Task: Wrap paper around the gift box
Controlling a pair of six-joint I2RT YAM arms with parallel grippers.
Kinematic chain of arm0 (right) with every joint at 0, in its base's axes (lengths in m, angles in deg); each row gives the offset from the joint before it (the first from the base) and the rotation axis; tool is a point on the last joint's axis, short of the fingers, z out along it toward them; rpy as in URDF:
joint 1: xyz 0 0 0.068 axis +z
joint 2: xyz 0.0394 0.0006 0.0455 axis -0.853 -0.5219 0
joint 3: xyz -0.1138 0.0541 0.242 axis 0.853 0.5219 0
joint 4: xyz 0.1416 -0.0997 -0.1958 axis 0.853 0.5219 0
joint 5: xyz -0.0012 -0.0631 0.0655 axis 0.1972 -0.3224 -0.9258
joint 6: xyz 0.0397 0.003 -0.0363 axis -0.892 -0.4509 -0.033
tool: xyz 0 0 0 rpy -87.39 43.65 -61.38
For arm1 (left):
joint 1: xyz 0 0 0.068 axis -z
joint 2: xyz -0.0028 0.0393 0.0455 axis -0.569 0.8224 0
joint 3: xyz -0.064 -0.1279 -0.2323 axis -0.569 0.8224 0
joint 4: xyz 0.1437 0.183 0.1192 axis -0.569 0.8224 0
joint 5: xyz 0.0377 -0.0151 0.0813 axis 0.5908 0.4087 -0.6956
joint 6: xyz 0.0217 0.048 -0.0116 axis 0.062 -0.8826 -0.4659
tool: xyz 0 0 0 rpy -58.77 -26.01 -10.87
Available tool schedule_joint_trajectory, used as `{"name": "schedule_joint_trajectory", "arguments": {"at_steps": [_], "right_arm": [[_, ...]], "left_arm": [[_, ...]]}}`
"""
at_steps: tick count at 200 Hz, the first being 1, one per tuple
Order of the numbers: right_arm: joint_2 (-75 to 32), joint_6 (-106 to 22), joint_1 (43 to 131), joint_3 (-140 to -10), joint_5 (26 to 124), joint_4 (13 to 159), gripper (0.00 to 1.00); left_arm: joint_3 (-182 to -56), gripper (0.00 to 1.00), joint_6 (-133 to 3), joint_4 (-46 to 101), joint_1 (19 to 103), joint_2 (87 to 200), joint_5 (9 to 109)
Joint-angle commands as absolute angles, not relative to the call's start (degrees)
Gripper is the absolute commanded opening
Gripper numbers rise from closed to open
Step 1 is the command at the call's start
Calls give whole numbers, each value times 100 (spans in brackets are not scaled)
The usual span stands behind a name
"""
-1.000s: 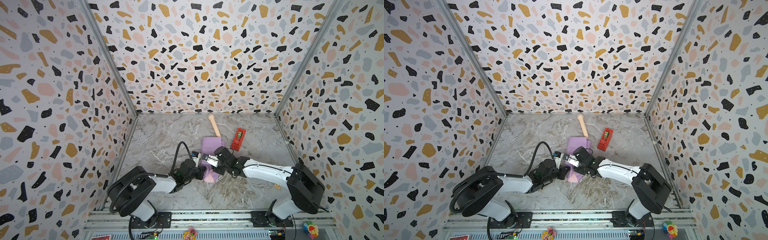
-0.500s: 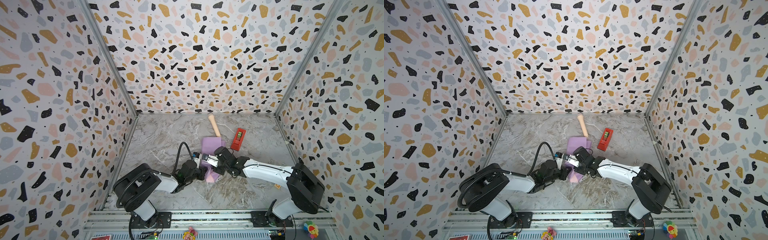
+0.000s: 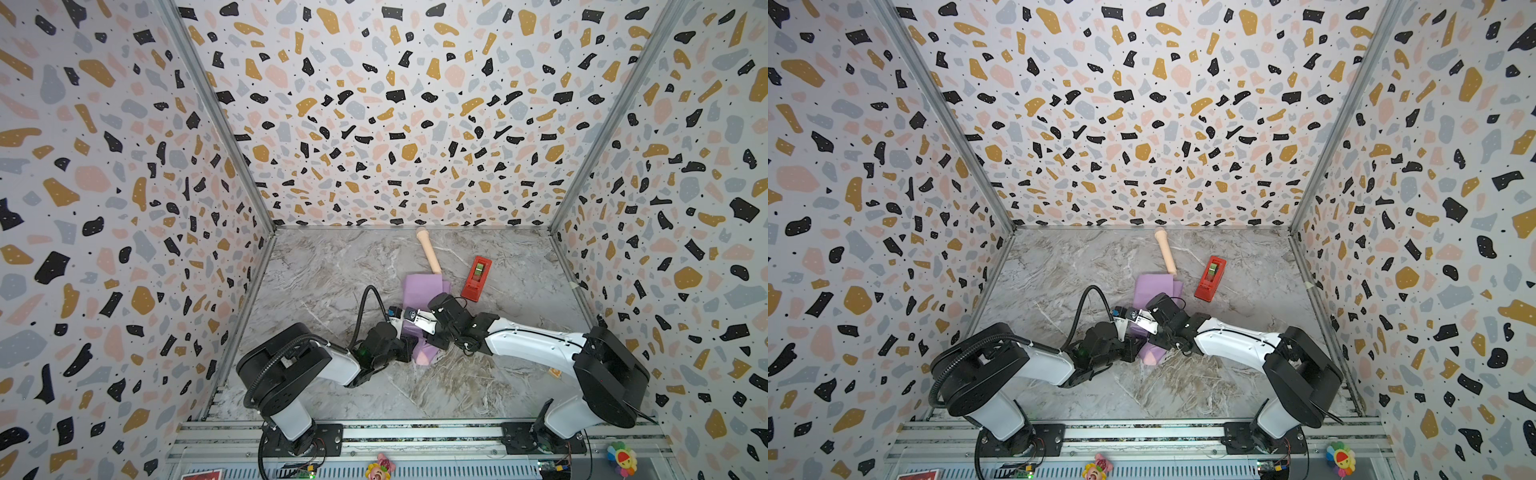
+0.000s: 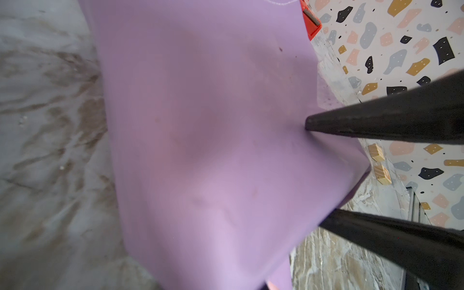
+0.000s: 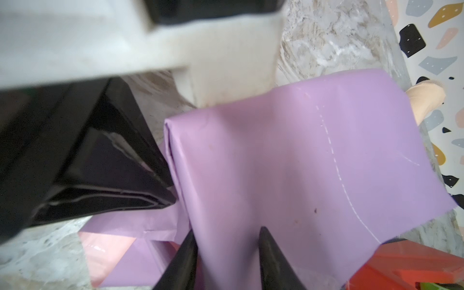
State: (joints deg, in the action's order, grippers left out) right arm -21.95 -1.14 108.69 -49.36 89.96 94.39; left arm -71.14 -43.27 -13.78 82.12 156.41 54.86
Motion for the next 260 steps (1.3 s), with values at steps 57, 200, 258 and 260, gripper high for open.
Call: {"name": "schedule_joint_trajectory", "arguments": {"at_steps": [57,200,258,260], "right_arm": [[-2545,-352,10811,-4740,8842,10233,39],[-2593,-351,10785,-4731,8837,10253,38],[-2565,-336,10754,-4704,8859,10285,38],[-2556,-340,10753,-4704,8859,10284,38]], "left_arm": [[-7188,8,-4236,-1977,8307,16074,5247],[-7074,12,-4280,-2271,8354,16506,5015],[-6913,9,-4469,-2572,8349,16616,5052],[-6909,9,-4478,-2605,8357,16622,5059]]}}
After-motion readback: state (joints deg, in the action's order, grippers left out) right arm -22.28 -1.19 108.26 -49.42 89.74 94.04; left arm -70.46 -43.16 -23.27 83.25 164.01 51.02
